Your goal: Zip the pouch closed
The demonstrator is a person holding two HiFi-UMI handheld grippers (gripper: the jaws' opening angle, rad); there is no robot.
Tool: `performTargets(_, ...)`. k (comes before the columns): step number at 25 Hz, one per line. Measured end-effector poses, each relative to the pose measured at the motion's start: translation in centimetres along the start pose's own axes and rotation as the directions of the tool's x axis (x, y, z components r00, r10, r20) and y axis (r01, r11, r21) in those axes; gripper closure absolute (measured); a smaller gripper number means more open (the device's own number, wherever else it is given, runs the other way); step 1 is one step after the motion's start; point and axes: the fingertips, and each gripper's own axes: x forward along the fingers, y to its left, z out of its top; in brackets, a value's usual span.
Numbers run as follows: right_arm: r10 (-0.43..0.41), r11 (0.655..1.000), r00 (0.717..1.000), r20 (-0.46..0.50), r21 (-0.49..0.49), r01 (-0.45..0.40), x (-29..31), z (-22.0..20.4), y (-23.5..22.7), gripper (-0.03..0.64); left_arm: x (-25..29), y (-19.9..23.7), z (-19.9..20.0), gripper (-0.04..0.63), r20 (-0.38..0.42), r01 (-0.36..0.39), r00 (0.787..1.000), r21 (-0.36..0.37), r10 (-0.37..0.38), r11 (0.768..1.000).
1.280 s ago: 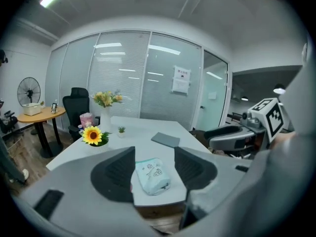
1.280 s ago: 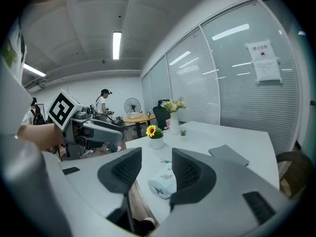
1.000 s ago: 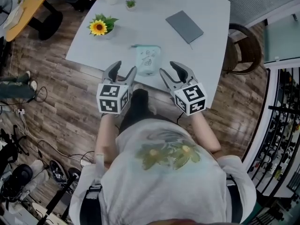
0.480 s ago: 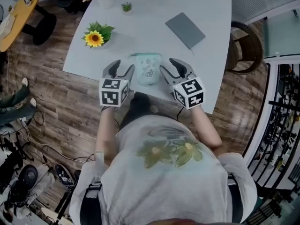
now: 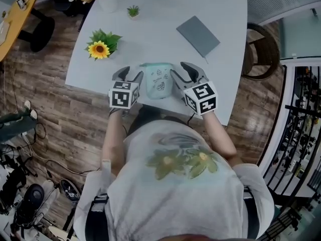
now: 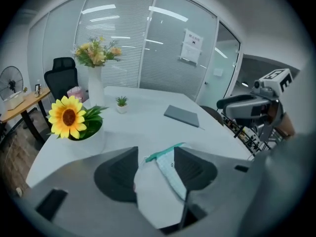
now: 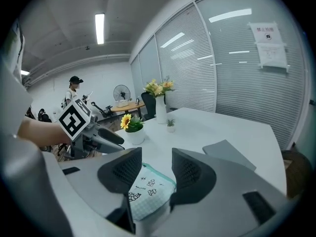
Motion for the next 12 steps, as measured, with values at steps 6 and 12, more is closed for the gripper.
performTargets(6, -0.003, 1.0, 0.999, -0.043, 0.02, 0.004, 2.1, -0.8, -0.5, 0.434, 3.3, 1.3, -2.2, 0.379, -0.109, 0.044, 0.993, 0.007, -0.043, 0.999)
performTargets(12, -0.02, 0.998, 0.996, -0.081, 0.051, 0.025, 4.5, -1.7, -1.8, 0.434, 6.5, 2.7, -3.8, 0.385, -0.205, 0.085, 0.976, 0.047, -0.074, 0.995)
